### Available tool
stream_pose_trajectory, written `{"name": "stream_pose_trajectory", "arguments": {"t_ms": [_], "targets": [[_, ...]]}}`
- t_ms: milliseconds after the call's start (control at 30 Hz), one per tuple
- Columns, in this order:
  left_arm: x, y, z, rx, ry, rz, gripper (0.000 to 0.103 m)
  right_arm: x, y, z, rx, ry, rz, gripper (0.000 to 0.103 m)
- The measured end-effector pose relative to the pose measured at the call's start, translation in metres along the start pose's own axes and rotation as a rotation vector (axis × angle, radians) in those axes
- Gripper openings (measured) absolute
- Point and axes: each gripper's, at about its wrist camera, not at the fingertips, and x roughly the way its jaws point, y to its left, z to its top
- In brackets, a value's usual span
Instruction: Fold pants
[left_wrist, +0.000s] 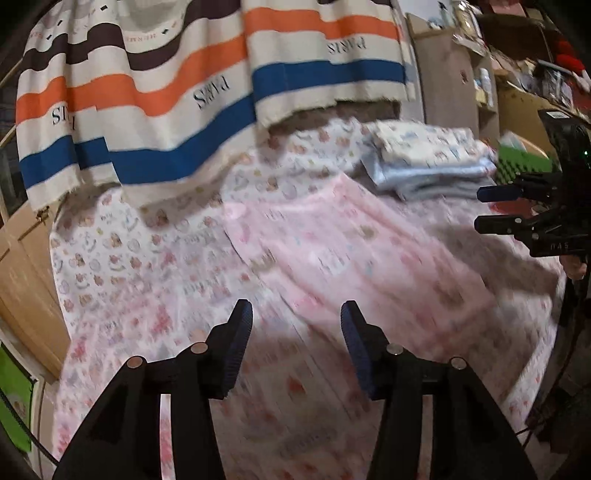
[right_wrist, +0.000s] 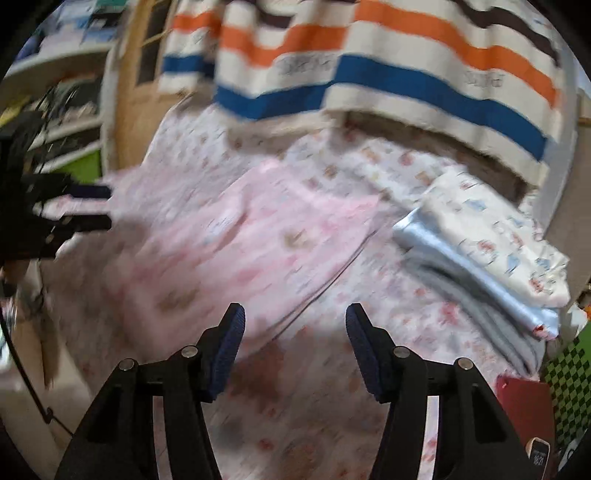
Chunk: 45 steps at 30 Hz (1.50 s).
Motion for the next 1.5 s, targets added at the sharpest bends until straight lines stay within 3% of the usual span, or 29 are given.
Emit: {"name": "stream_pose_trajectory", "arguments": {"t_ms": [200,400,633,733,967,1033,1100,1133,1233,1267,1333,1367,1400,1500], "targets": [[0.047,0.035,0.067,-0.087,-0.031,-0.018,0.053,0.048,-0.052,0.058,0.246,-0.006,0.129,0.059],[0.133,0.081,0.111,-0.194,0.102,-0.052,0.053,0.140,-0.093,0.097,0.381,0.108,0.150,0.059],[0.224,0.128,0.117,-0.262,0.265,-0.030,0.053,0.225,-0.117,0.113,0.472,0.258,0.103,0.059],[0.253,0.145,0.116,-0.333,0.322,-0.071,0.053,0.250,-0.127,0.111,0.516,0.296,0.090,0.059],[0.295,0.163,0.123,-0.384,0.369,-0.109,0.053,0.296,-0.145,0.105,0.587,0.333,0.086,0.059],[0.304,0.170,0.122,-0.414,0.376,-0.126,0.052,0.306,-0.147,0.104,0.604,0.340,0.106,0.056],[0.314,0.174,0.121,-0.434,0.381,-0.154,0.051,0.310,-0.148,0.102,0.616,0.335,0.138,0.042],[0.317,0.175,0.120,-0.450,0.377,-0.183,0.051,0.311,-0.149,0.102,0.616,0.331,0.147,0.041],[0.324,0.172,0.118,-0.485,0.385,-0.264,0.040,0.315,-0.148,0.103,0.616,0.316,0.177,0.039],[0.325,0.169,0.117,-0.475,0.388,-0.268,0.036,0.317,-0.148,0.103,0.617,0.315,0.202,0.034],[0.329,0.165,0.115,-0.467,0.401,-0.260,0.017,0.321,-0.146,0.103,0.627,0.321,0.239,0.024],[0.331,0.164,0.114,-0.473,0.406,-0.264,0.003,0.323,-0.145,0.103,0.634,0.325,0.247,0.013],[0.331,0.164,0.114,-0.480,0.402,-0.269,0.003,0.324,-0.145,0.102,0.643,0.324,0.257,0.007],[0.318,0.168,0.119,-0.466,0.341,-0.246,0.002,0.315,-0.145,0.104,0.626,0.283,0.255,0.006]]}}
